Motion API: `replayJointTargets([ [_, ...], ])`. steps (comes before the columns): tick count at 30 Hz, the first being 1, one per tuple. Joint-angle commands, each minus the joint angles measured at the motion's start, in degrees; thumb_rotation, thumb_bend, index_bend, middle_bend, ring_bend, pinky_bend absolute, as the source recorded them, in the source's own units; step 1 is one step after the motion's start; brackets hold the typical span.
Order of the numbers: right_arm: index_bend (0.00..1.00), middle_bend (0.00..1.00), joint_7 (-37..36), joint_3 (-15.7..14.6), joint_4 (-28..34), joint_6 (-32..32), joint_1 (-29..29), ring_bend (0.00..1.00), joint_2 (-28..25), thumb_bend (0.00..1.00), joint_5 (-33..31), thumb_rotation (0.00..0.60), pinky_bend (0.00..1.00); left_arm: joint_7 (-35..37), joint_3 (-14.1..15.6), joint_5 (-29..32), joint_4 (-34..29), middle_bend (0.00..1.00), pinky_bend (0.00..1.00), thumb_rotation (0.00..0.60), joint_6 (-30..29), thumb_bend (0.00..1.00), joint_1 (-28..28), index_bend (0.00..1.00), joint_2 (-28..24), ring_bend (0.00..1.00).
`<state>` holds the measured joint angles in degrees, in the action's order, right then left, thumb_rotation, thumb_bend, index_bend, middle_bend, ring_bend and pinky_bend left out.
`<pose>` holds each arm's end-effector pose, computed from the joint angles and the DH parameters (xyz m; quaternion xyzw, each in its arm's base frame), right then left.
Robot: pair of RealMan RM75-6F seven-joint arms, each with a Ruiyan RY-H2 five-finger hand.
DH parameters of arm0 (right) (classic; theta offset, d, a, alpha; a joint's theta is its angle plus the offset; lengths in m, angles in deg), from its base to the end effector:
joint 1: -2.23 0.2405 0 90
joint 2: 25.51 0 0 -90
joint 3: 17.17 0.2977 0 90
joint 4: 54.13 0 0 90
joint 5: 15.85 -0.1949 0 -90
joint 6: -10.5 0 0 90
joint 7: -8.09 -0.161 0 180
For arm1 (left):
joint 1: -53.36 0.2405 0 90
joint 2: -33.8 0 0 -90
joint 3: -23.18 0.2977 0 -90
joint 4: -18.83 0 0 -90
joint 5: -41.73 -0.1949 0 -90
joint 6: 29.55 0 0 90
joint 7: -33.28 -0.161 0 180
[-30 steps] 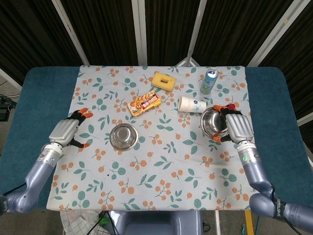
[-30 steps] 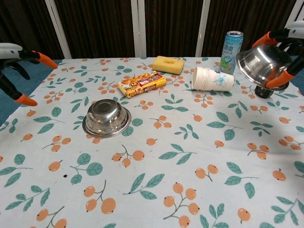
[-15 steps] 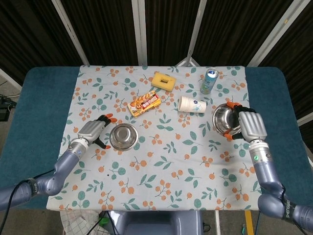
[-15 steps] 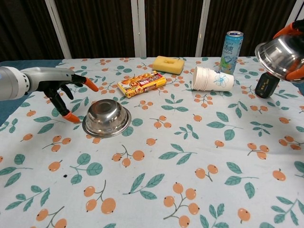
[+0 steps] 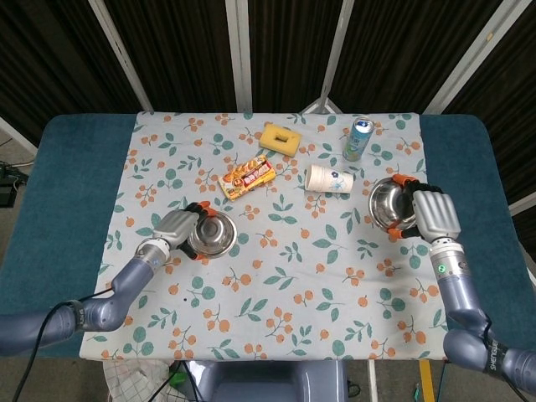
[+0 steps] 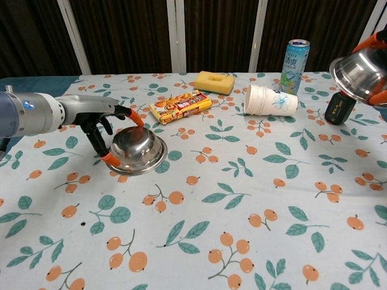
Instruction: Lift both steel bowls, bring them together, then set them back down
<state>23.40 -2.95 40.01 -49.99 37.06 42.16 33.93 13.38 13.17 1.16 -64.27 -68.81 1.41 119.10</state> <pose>-0.2575 -0.3893 0.1536 0.6029 -0.4470 0.3575 0.5559 -0.1748 0.4161 -0.0164 -0.7376 -0.4958 -0.2716 0.3693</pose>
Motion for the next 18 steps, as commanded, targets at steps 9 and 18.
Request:
replayJointTargets([
  [9,0.36,0.27,-1.2,0.2,-0.6,0.3,-0.6,0.38,-1.2,0.15,0.0,0.6,0.24,-2.5,1.6,3.5,2.1,0.0,0.2,0.6,-1.1,0.0,-3.5,0.17,3.2,0.0],
  [18,0.36,0.27,-2.2,0.3,-0.6,0.6,-1.2,0.38,-2.2,0.15,0.1,0.6,0.24,-3.0,2.1,4.9,3.7,0.0,0.2,0.6,-0.9,0.0,-5.5,0.17,5.6,0.0],
])
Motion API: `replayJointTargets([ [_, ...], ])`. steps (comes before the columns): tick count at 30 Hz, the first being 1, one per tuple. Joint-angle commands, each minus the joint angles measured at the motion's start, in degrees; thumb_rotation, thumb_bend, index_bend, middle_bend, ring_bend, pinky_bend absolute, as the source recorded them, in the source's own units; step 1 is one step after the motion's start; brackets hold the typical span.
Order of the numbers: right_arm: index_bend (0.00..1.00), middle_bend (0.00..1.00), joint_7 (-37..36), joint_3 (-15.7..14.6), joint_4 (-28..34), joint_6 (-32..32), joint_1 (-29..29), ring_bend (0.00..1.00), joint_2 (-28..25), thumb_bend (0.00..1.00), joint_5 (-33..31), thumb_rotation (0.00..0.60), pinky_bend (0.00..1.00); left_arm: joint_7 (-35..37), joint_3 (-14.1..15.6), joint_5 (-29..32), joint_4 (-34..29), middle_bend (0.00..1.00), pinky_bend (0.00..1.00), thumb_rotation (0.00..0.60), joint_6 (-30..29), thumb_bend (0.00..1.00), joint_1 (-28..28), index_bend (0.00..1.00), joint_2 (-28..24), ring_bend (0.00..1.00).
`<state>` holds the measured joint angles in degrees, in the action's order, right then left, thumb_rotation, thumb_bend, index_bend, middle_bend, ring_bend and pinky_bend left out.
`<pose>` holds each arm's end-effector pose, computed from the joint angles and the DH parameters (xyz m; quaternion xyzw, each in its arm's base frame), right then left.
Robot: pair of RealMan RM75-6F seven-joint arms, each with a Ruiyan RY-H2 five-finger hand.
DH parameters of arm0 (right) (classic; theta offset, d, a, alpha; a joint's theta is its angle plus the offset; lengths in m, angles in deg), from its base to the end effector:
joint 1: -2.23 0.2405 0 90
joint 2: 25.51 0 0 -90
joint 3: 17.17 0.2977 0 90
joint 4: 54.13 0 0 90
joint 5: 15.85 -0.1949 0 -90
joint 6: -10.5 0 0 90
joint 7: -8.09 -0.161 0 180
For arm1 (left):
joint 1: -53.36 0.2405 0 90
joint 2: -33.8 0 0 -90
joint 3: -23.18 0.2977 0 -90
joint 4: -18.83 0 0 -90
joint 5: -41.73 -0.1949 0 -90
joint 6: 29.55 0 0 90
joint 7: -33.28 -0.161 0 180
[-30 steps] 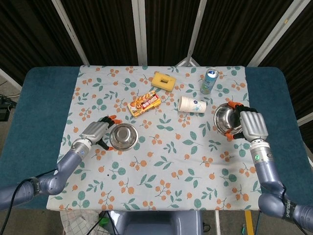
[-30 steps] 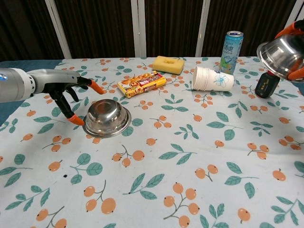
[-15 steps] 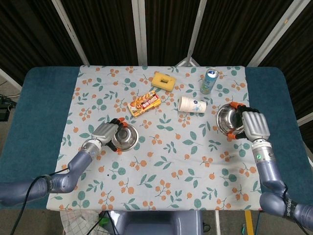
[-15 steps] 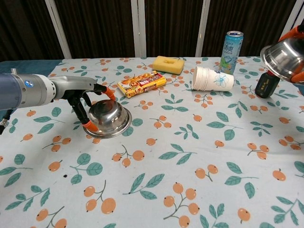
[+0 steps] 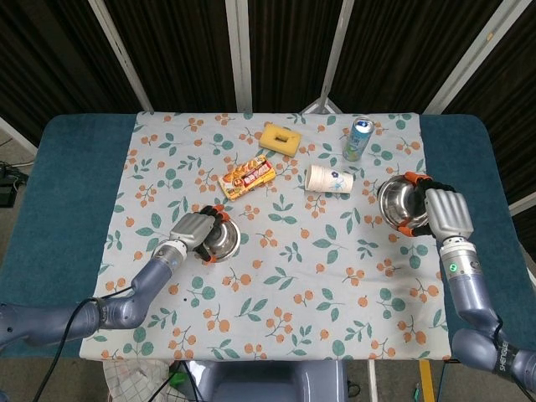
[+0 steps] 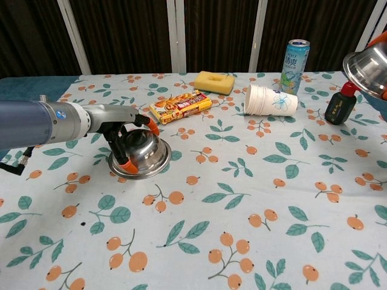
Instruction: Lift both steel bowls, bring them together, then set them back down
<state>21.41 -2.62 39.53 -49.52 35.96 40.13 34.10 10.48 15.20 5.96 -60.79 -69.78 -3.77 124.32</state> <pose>-0.2675 -0.3876 0.1701 0.5913 -0.4494 0.3573 0.5664 -0.1510 0.4207 -0.0496 -0.7537 -0.4835 -0.2585 0.3624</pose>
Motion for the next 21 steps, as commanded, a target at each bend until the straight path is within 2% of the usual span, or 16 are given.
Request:
replayJointTargets([
  [1,0.36,0.27,-0.4,0.0,-0.2,0.2,-0.1,0.38,-0.2,0.15,0.0,0.6,0.24,-0.2,0.1,0.2,0.3,0.01,0.21,0.6,-0.2,0.0,-0.6,0.17,0.7,0.0],
  [6,0.36,0.27,-1.0,0.1,-0.4,0.5,-0.4,0.38,-0.5,0.15,0.2,0.6,0.24,-0.8,0.5,-0.1,0.6,0.09,0.27,0.6,-1.4,0.0,-1.1,0.21,1.7,0.01],
  [10,0.36,0.27,-1.5,0.1,-0.7,0.7,-0.5,0.38,-0.7,0.15,0.3,0.6,0.24,-1.3,0.8,0.1,0.7,0.17,0.31,0.6,-2.0,0.0,-1.3,0.25,2.0,0.07],
  [17,0.36,0.27,-2.2,0.1,-1.1,1.1,-0.7,0.38,-0.7,0.15,0.5,0.6,0.24,-1.3,0.8,-1.7,1.4,0.3,0.41,0.6,-4.7,0.01,-0.9,0.37,3.0,0.15],
  [21,0.36,0.27,-2.1,0.1,-1.1,1.1,-0.7,0.38,-0.6,0.15,0.5,0.6,0.25,-0.6,0.3,-3.5,1.3,0.34,0.42,0.6,-6.5,0.02,-0.2,0.42,3.1,0.16],
])
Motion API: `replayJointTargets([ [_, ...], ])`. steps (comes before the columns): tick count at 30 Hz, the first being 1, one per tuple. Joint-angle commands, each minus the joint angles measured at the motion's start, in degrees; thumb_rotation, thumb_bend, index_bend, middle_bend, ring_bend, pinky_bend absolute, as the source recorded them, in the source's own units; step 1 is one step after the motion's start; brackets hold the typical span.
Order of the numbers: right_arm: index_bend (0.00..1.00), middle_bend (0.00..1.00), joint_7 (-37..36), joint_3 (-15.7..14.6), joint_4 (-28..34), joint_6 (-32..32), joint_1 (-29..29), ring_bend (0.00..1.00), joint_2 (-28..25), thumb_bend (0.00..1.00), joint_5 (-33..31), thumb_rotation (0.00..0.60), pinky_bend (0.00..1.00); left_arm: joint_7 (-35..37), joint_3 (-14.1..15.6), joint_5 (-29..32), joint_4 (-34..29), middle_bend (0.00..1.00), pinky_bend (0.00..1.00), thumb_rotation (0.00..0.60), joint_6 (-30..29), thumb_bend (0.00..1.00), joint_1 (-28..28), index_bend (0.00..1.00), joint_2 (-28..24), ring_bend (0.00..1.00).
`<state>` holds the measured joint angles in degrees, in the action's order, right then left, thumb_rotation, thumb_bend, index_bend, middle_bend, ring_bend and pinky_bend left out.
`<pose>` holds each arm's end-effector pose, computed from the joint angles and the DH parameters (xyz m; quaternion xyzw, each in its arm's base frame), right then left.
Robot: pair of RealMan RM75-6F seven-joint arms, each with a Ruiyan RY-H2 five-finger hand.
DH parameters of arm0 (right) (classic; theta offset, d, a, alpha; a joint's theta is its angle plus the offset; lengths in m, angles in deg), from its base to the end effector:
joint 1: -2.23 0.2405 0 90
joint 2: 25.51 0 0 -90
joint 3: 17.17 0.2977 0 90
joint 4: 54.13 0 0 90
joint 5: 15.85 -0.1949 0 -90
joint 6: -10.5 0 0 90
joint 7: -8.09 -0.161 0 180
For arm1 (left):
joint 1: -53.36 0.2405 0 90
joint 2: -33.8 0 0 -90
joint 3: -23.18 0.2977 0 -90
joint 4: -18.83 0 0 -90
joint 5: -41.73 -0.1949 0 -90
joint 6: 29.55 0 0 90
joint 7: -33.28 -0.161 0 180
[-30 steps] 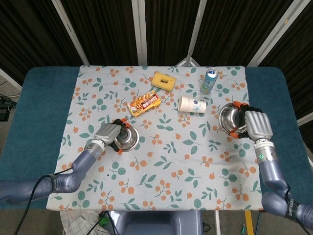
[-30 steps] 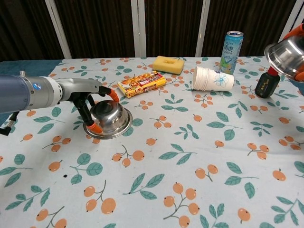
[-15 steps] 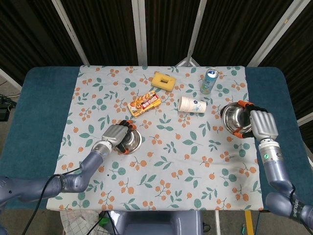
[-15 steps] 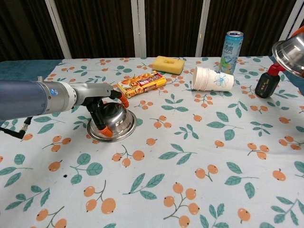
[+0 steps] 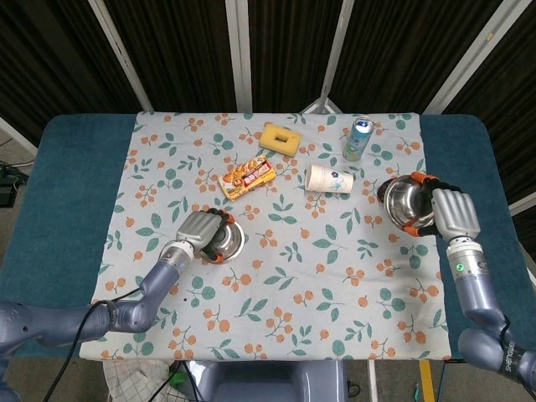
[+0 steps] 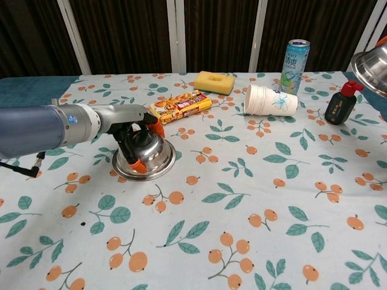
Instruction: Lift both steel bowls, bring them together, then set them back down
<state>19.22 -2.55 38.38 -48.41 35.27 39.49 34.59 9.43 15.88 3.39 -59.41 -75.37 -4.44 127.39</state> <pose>-0.2758 -0.3869 0.1756 0.5850 -0.4567 0.3572 0.5671 -0.1393 0.4218 -0.0579 -0.7571 -0.4486 -0.2815 0.3825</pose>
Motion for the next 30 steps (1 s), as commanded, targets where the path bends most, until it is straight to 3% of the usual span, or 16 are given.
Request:
replayJointTargets([
  [1,0.36,0.27,0.2,0.0,0.1,-0.1,0.1,0.38,0.1,0.15,0.0,0.6,0.25,0.8,-0.6,-1.4,-0.2,0.34,0.42,0.6,-1.3,0.02,0.7,0.43,0.0,0.16],
  [7,0.36,0.27,0.9,0.1,0.6,-0.2,0.4,0.38,0.4,0.15,-0.1,0.6,0.25,7.9,-3.5,-5.2,-2.8,0.35,0.43,0.6,-2.7,0.02,3.5,0.43,-2.1,0.17],
  [13,0.36,0.27,-0.5,1.5,2.1,0.3,1.4,0.38,1.0,0.16,0.3,0.6,0.25,28.8,-10.8,-11.6,-8.4,0.37,0.44,0.6,-2.0,0.02,10.1,0.44,-6.4,0.17],
  [19,0.36,0.27,-13.5,4.8,3.4,4.7,1.8,0.38,1.5,0.15,5.1,0.6,0.25,57.6,-16.8,-25.9,-8.8,0.37,0.43,0.6,-6.2,0.02,18.0,0.46,-8.5,0.16],
  [24,0.38,0.27,-26.2,7.6,3.3,7.8,2.0,0.38,2.6,0.15,9.0,0.6,0.25,80.4,-18.9,-33.0,-7.1,0.37,0.43,0.6,-6.7,0.02,21.3,0.47,-10.1,0.16],
  [30,0.38,0.27,-34.1,9.4,3.0,9.7,3.0,0.38,4.1,0.15,11.2,0.6,0.25,94.3,-18.1,-39.0,-0.6,0.37,0.43,0.6,-8.8,0.02,21.4,0.47,-8.3,0.16],
])
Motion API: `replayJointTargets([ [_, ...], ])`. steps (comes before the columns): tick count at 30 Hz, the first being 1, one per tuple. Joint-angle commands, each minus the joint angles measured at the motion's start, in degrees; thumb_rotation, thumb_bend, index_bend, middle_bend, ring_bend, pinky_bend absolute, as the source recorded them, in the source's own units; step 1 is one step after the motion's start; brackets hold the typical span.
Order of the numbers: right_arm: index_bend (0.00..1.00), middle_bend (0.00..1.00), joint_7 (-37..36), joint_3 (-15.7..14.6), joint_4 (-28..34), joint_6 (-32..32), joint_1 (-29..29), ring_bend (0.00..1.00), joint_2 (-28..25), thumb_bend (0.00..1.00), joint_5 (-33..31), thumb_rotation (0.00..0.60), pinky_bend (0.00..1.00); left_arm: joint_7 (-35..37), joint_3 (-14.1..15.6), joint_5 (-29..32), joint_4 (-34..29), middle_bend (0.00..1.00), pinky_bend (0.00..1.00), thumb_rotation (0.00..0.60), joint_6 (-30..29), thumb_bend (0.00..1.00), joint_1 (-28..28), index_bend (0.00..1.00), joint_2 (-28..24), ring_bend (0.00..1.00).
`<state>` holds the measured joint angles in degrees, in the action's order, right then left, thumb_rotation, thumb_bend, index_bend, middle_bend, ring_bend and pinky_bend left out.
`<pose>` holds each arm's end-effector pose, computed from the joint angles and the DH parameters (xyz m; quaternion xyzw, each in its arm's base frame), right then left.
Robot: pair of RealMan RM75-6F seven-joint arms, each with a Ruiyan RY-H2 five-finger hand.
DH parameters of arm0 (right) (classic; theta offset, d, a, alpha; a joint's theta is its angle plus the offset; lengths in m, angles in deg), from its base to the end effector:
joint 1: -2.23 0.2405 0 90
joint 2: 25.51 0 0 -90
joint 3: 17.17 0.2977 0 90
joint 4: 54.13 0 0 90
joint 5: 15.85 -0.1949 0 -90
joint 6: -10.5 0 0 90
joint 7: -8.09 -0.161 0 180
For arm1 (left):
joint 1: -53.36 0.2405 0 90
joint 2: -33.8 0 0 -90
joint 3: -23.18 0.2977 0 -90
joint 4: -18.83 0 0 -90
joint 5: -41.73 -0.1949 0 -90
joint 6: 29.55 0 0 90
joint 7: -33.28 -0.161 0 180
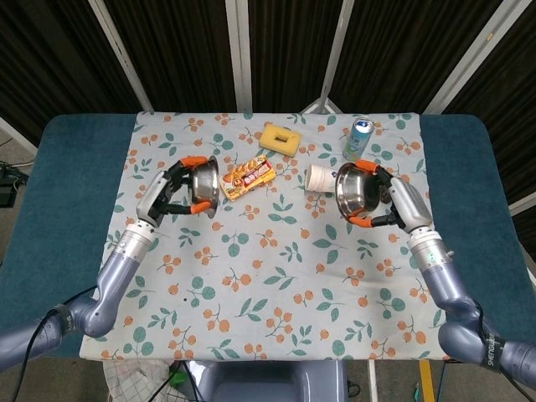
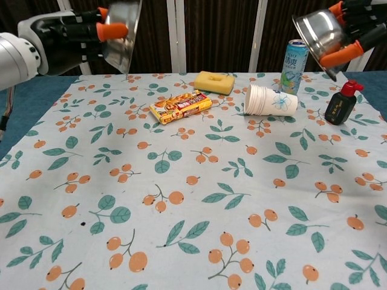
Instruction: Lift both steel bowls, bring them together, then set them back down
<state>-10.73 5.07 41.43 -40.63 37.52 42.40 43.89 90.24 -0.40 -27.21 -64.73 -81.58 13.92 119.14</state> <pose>-0.2002 -0.4039 0.1454 0.5206 -0.5772 0.5245 0.3474 -0.1611 0.4217 0.0561 -0.3404 -0.6985 -0.6222 0.0950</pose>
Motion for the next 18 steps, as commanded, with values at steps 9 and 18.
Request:
replayJointTargets([
  [9,0.39,0.27,-13.0,5.9,-0.1,5.9,4.0,0.38,4.4,0.16,-1.3,0.6,0.25,24.6,0.1,-13.1,10.8,0.36,0.43,0.6,-4.3,0.02,0.3,0.47,4.4,0.16],
  [18,0.39,0.27,-12.1,7.5,-2.2,6.6,8.0,0.38,7.6,0.15,-5.1,0.6,0.25,25.8,2.5,-15.0,14.4,0.36,0.43,0.6,-4.4,0.02,-2.7,0.47,7.6,0.16],
])
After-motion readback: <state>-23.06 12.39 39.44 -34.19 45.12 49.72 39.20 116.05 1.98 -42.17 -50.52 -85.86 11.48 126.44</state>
